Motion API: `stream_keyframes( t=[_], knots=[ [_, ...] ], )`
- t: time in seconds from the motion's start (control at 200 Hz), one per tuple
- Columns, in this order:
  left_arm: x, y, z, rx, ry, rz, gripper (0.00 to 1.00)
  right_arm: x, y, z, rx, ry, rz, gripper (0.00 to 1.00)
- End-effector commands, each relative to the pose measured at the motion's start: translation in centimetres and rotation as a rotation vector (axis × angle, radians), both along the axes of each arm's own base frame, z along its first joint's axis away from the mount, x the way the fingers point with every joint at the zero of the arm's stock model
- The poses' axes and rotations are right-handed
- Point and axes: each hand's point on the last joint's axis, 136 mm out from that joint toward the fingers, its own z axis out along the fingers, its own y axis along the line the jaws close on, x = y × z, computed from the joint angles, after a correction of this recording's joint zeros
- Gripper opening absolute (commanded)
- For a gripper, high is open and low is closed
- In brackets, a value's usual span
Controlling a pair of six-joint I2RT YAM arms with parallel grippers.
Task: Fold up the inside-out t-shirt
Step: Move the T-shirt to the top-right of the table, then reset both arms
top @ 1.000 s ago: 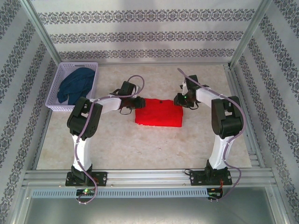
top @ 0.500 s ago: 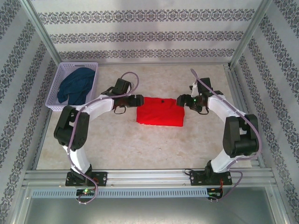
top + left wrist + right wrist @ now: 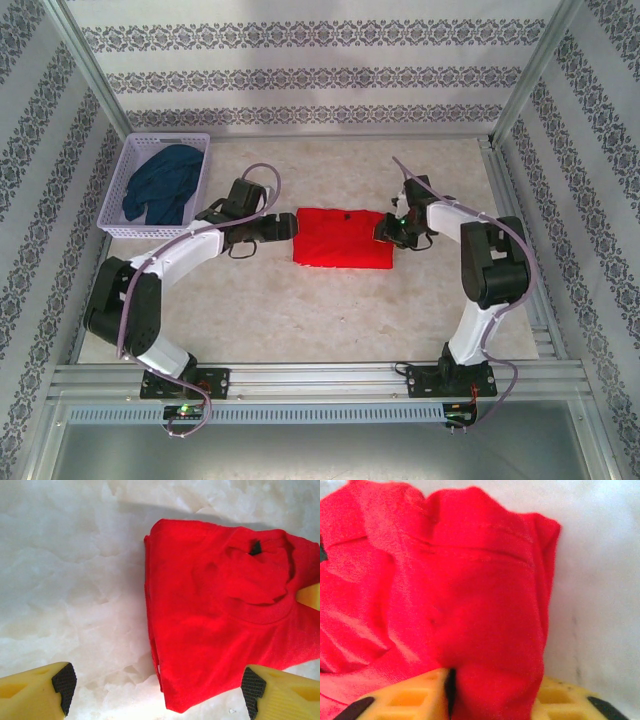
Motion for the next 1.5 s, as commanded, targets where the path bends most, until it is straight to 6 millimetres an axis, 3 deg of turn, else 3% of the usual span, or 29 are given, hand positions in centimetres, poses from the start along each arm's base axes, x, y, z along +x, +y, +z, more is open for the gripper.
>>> stream_keyframes(
  t=[0.0,0.08,0.185,0.465,0.61,0.66,0.754,0.849,0.924,1.034,1.089,1.154,1.249,1.314,1.494],
  knots=[
    [-0.7,1.0,0.2,0.012,0.019,0.024,0.87,2.3,-0.3,1.0,0.011,-0.027,-0.011,0.21],
    [-1.0,1.2,0.3,0.015,0.018,0.025,0.87,4.3,-2.6,2.3,-0.045,-0.06,-0.042,0.12],
    [-1.4,1.8,0.4,0.042,0.013,0.033,0.87,7.3,-6.4,4.0,-0.127,-0.092,-0.079,0.1],
    [-1.8,2.7,1.1,0.097,-0.002,0.026,0.87,12.5,-19.6,5.9,-0.496,-0.059,-0.153,0.09],
    [-1.7,2.7,1.0,0.104,-0.001,0.022,0.87,14.1,-24.7,6.5,-0.696,-0.05,-0.211,0.2],
    [-1.6,2.9,0.9,0.113,0.0,0.028,0.87,14.3,-25.9,7.1,-0.759,-0.053,-0.244,0.29],
    [-1.4,3.7,1.1,0.147,-0.019,0.055,0.87,14.8,-25.3,9.1,-0.768,-0.122,-0.27,0.53],
    [-0.9,5.2,2.1,0.2,-0.085,0.113,0.88,14.3,-22.0,12.0,-0.743,-0.263,-0.257,0.67],
    [-0.7,6.7,3.3,0.244,-0.158,0.172,0.92,12.4,-18.4,14.0,-0.703,-0.385,-0.222,0.74],
    [-1.0,10.6,5.3,0.351,-0.297,0.307,1.0,8.2,-12.7,16.3,-0.692,-0.57,-0.144,0.9],
    [-1.5,13.0,6.3,0.425,-0.364,0.385,1.0,5.7,-10.4,16.3,-0.713,-0.641,-0.103,0.97],
    [-2.3,15.7,7.3,0.513,-0.436,0.466,1.0,3.0,-9.0,16.1,-0.742,-0.707,-0.092,0.98],
    [-3.4,18.9,7.9,0.629,-0.505,0.563,1.0,0.0,-9.3,14.3,-0.742,-0.748,-0.145,0.98],
    [-3.1,19.7,7.3,0.693,-0.556,0.535,1.0,-1.2,-9.9,12.8,-0.735,-0.79,-0.163,0.98],
    [-1.0,20.9,2.1,0.689,-0.585,0.467,1.0,-2.0,-12.2,9.4,-0.685,-0.909,-0.234,0.98]
  ],
)
